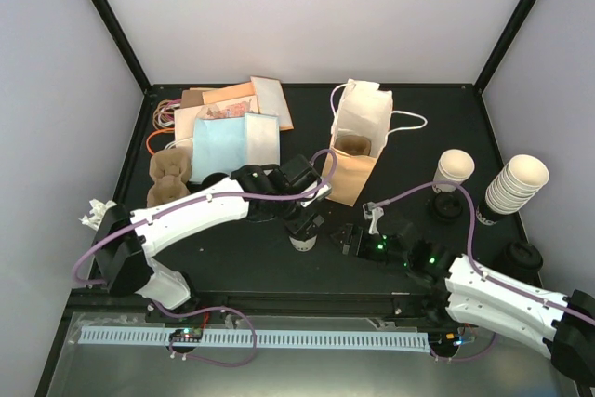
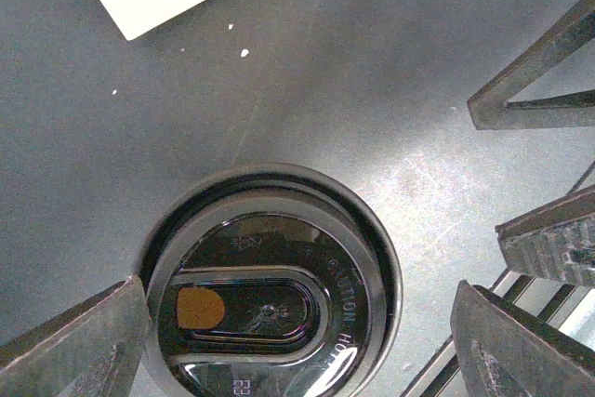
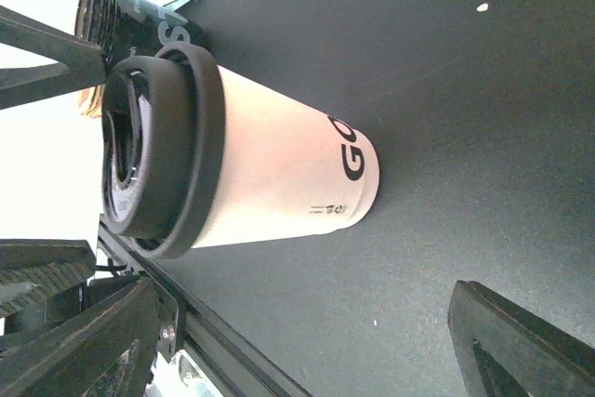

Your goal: Pack the takeout coffee

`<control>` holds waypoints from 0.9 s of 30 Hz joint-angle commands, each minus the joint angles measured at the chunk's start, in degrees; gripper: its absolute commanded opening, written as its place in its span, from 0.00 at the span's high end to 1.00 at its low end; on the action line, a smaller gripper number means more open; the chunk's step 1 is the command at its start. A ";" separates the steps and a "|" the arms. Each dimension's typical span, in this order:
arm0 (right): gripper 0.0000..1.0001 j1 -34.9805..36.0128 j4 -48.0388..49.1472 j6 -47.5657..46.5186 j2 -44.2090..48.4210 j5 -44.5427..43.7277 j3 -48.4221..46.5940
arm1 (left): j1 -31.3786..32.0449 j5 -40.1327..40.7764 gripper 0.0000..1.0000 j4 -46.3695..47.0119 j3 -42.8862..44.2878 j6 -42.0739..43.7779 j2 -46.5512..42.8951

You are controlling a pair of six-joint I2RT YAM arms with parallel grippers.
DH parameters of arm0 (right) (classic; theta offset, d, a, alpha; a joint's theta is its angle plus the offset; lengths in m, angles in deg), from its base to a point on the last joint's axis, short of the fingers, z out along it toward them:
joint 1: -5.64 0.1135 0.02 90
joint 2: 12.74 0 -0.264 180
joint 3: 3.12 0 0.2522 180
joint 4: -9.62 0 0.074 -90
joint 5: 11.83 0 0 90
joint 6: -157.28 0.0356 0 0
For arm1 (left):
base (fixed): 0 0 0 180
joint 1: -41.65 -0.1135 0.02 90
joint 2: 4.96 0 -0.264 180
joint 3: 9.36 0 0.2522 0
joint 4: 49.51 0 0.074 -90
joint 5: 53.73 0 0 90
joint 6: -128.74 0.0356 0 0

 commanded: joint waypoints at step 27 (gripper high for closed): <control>0.14 -0.07 2.24 2.12 1.17 -1.56 -0.70 | 0.37 0.04 0.04 -3.57 1.28 0.75 2.46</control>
